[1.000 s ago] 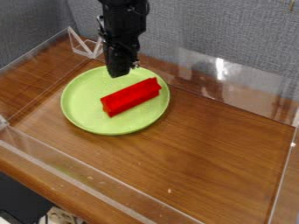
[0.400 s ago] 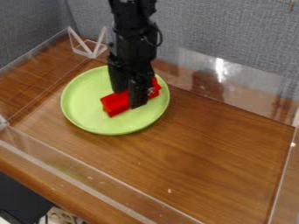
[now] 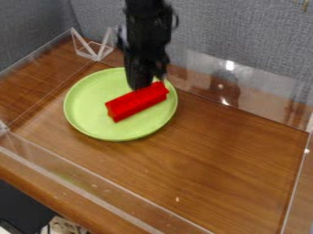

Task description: Put the red object on the left side

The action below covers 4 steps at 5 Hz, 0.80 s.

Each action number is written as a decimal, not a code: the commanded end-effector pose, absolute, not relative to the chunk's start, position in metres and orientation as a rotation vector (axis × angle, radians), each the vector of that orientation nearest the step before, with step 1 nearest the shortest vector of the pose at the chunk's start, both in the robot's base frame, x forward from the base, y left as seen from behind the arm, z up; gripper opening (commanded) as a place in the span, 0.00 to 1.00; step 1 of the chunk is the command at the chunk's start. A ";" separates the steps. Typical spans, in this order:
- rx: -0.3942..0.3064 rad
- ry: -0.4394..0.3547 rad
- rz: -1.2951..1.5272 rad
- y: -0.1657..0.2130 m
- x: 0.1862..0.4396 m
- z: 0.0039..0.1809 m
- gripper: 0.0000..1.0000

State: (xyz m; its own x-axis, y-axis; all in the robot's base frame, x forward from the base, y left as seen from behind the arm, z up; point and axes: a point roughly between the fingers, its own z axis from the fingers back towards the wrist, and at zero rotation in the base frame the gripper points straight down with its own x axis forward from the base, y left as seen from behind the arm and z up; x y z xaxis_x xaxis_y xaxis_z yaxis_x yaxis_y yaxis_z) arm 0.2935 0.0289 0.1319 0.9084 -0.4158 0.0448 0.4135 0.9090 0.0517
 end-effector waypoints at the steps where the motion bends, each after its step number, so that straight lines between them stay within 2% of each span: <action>1: 0.069 -0.125 -0.446 0.042 0.295 0.168 0.00; 2: 0.042 -0.094 -0.428 0.051 0.294 0.142 1.00; 4: -0.009 -0.041 -0.404 0.058 0.295 0.095 1.00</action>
